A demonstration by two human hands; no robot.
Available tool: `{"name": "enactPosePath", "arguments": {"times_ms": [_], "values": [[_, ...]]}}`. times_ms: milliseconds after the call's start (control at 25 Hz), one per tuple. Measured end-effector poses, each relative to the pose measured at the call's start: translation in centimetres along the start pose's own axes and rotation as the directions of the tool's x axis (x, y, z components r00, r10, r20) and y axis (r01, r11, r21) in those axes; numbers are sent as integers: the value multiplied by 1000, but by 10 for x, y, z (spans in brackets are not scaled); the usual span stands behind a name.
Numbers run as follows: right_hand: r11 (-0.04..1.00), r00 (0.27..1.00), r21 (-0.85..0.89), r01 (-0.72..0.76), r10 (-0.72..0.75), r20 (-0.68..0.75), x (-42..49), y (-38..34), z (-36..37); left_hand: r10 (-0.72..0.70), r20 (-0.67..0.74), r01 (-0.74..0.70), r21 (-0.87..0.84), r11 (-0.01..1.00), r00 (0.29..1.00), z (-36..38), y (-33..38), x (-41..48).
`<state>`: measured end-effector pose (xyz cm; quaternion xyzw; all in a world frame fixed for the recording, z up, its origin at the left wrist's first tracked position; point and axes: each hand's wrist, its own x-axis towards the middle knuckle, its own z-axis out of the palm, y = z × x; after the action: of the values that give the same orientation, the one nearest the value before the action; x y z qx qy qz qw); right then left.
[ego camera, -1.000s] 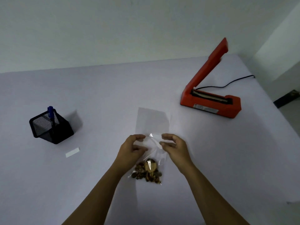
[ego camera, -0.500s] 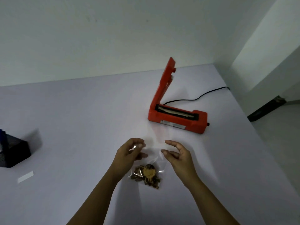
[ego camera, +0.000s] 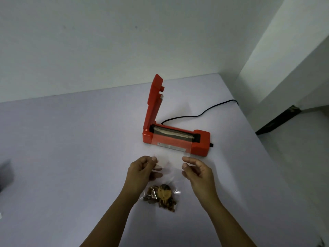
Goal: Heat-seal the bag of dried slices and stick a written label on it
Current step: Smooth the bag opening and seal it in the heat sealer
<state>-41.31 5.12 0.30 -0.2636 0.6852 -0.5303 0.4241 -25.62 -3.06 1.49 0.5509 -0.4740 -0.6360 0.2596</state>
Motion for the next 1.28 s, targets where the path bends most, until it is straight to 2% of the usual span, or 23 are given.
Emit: {"name": "enactPosePath", "arguments": {"times_ms": [160,320,560,920,1040,1160,1280], "values": [[999,999,-39,-4,2,-40,9,0,-8,-59,-43,60,17,998,997,11,-1,9],[996,999,-88,-32,30,-19,14,0,-14,-97,-40,99,31,995,994,15,-3,15],[981,1000,-194,16,-18,-9,20,-2,-13,-152,-58,151,-9,988,987,19,-3,18],[979,1000,-203,21,-25,-18,19,3,-12,-143,-60,145,40,989,988,18,-5,19],[955,998,-294,39,-52,-36,19,3,-13,-141,-56,144,49,988,988,19,-7,20],[825,966,-538,172,-249,-73,21,-13,-13,-138,-48,141,56,988,989,19,-8,18],[660,838,-623,420,-545,-13,37,-68,-13,-141,-50,144,48,988,989,20,-9,18]]}}
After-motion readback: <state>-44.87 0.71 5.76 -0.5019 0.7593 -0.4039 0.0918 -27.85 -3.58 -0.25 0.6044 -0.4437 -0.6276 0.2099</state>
